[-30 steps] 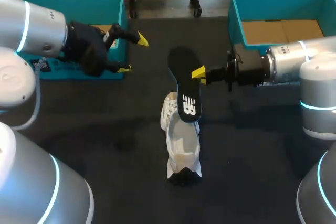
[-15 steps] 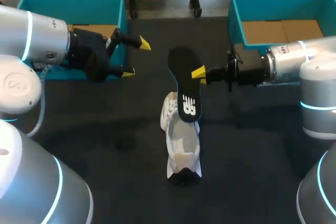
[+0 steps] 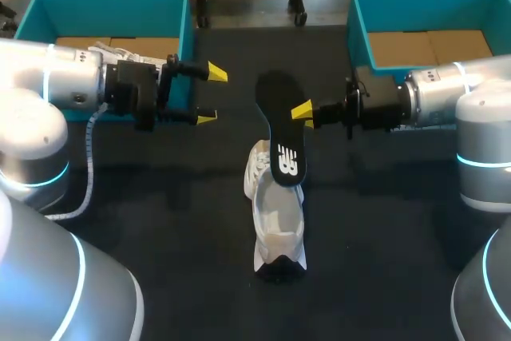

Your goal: Take the shoe out of the shoebox, open the shoe tongue, remove and reinsert the insole, then place the shoe into the shoebox

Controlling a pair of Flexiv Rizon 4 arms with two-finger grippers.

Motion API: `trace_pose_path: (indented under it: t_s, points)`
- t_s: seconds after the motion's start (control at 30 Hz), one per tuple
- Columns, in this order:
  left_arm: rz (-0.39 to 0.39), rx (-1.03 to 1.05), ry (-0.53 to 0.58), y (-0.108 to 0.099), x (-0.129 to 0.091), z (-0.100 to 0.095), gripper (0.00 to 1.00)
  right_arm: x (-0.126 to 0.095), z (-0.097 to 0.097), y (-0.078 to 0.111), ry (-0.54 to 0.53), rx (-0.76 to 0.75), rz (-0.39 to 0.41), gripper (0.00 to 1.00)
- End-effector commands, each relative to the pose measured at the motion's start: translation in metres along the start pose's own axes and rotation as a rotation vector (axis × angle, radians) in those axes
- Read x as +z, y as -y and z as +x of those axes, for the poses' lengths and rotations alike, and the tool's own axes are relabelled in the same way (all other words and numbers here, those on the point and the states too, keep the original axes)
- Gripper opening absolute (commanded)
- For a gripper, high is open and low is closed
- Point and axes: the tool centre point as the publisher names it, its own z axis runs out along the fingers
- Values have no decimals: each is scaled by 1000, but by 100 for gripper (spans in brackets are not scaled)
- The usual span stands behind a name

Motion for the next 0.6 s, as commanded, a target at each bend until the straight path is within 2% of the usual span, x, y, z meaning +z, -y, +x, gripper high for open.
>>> trace_pose_path:
  t_s: [0.03, 0.1, 0.17, 0.33, 0.5, 0.6]
  points:
    - [-4, 1, -6, 0, 1, -1, 100, 1, 0, 1, 1, -1, -2, 0]
    - [-3, -8, 7, 3, 5, 0, 100, 1, 0, 1, 1, -1, -2, 0]
    - [-46, -13, 21, 7, 12, 1, 100, 1, 0, 1, 1, -1, -2, 0]
    - [-89, -56, 83, 8, 30, 2, 100, 1, 0, 1, 1, -1, -2, 0]
    - [-69, -94, 129, 6, 46, 7, 100, 1, 0, 1, 1, -1, -2, 0]
    - [-8, -91, 156, 7, 55, 8, 100, 1, 0, 1, 1, -1, -2, 0]
